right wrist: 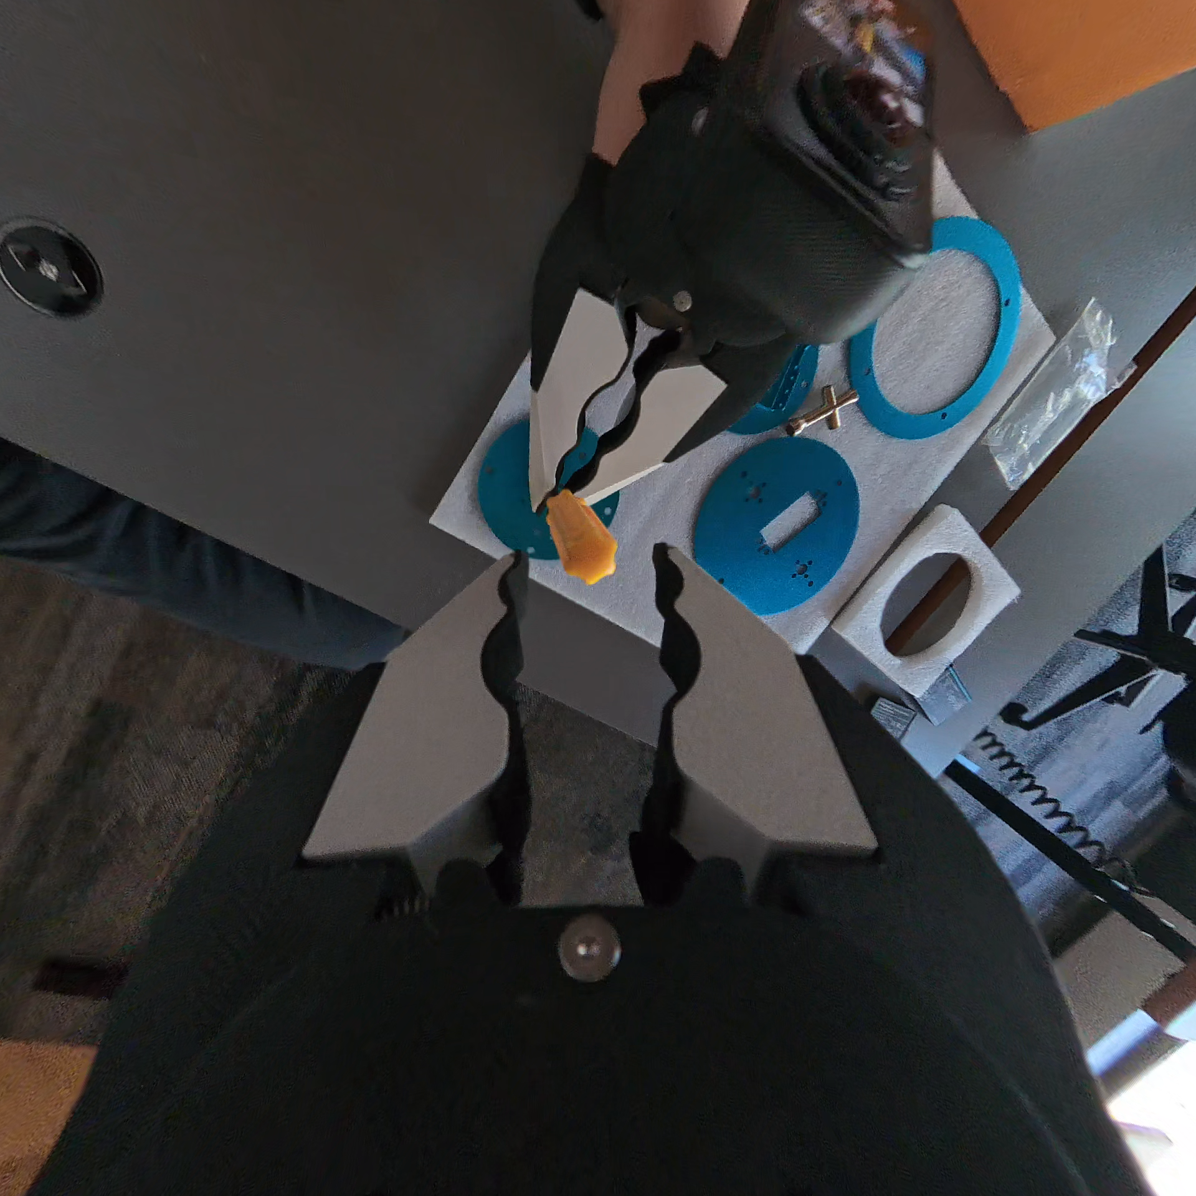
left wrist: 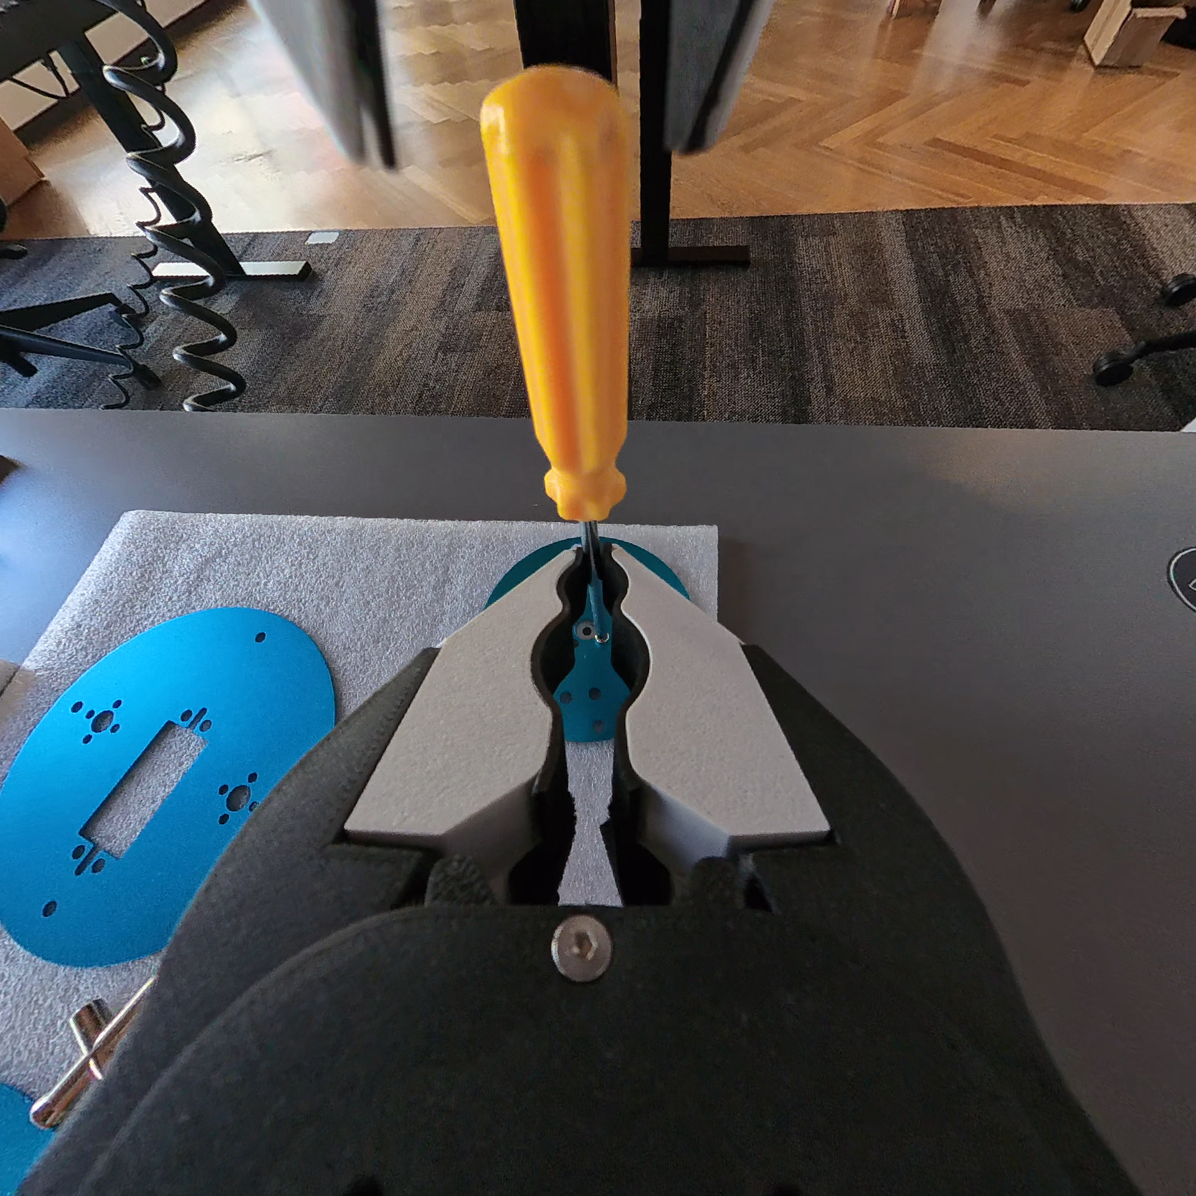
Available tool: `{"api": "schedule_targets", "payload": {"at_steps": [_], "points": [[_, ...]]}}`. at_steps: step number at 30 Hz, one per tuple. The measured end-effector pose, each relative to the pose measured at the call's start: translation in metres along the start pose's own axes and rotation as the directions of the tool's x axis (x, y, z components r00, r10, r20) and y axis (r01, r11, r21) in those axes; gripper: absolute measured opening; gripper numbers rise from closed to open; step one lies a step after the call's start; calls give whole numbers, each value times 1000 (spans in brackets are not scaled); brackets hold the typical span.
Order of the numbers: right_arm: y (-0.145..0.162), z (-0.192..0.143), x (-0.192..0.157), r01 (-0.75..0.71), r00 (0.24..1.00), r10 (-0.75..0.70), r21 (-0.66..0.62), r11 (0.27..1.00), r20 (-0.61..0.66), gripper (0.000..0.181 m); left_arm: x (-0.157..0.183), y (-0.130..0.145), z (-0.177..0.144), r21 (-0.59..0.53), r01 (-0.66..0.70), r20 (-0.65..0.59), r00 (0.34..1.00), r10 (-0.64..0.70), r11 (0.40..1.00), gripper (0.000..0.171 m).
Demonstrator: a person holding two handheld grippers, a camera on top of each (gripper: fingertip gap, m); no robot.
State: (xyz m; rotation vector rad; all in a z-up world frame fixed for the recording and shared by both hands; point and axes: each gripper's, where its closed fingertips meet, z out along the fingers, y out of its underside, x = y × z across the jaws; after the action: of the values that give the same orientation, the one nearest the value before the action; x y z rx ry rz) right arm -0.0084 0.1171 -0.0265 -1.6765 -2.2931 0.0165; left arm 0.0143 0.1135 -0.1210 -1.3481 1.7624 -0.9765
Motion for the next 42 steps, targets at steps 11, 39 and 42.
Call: {"api": "schedule_targets", "payload": {"at_steps": [11, 39, 42], "points": [[-3, 8, 5, -125, 992, 125, -21, 992, 7, 16, -1, 3, -2, 0, 8, 2, 1000, -8, 1000, 3], [17, 9, 21, -786, 608, 737, -95, 610, -296, 17, 1, 41, 5, -195, 58, 3, 998, -58, 979, 26], [18, 10, 25, -786, 607, 726, -108, 609, -323, 17, 1, 41, 5, -193, 46, 9, 999, -45, 980, 25]]}}
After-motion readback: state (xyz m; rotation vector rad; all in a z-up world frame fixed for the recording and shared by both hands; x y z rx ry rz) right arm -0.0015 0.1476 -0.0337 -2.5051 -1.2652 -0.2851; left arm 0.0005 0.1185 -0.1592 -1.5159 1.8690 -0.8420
